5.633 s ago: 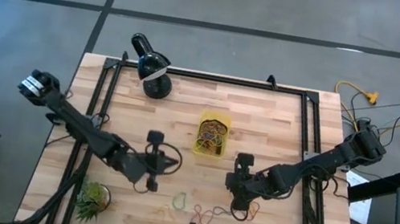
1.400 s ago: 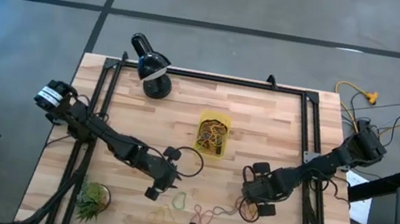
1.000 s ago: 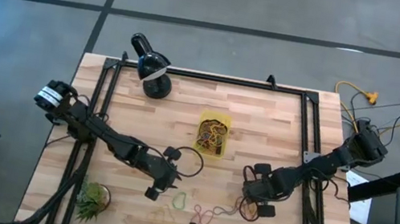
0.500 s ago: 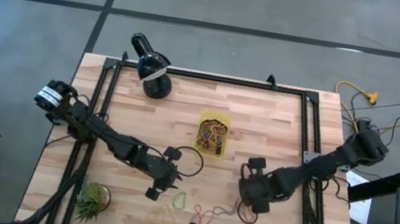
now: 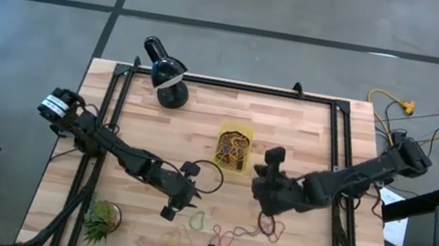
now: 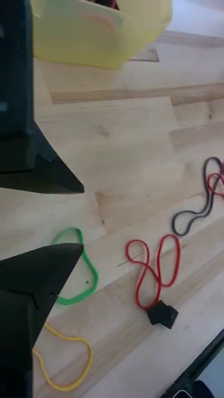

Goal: Pick and place rubber bands into bin
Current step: Put the yellow rubber band into the yellow bin

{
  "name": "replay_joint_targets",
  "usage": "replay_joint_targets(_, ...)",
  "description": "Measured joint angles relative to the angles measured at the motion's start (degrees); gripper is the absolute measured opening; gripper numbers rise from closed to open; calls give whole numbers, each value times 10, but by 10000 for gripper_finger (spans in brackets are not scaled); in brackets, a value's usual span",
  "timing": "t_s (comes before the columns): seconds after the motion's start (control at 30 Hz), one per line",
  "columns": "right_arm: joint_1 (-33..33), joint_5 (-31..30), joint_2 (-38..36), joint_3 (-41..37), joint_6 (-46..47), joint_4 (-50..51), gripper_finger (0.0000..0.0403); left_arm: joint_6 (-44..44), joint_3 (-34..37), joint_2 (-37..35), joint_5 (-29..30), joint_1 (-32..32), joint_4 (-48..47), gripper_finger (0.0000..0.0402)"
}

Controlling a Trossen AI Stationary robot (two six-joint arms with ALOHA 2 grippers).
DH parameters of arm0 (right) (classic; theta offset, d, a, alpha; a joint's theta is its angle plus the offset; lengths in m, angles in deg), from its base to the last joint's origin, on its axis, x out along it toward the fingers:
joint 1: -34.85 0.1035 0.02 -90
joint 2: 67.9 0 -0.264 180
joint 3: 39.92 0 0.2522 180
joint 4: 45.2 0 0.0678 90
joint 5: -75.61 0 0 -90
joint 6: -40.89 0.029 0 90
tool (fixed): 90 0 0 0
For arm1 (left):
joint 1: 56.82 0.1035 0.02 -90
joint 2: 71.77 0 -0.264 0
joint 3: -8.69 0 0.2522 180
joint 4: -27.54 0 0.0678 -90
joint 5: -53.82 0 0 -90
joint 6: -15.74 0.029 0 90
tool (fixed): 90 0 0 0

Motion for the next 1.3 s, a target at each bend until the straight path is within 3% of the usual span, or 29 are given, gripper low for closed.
replay_joint_targets(0.23, -94, 27, 0, 17, -92, -62, 8, 0, 0, 0, 0, 0, 1, 123)
replay_joint_targets(0.47, -205, 175, 2, -19, -157, -174, 8, 0, 0, 0, 0, 0, 1, 123)
replay_joint_targets(0.77, -298, 308, 31, -49, -177, -253, 9, 0, 1, 0, 0, 0, 2, 123)
replay_joint_targets(1.13, -318, 324, 103, -49, -167, -275, 11, 0, 1, 0, 0, 0, 9, 123)
replay_joint_targets(1.3, -319, 327, 117, -49, -149, -274, 45, 0, 1, 0, 0, 0, 10, 123)
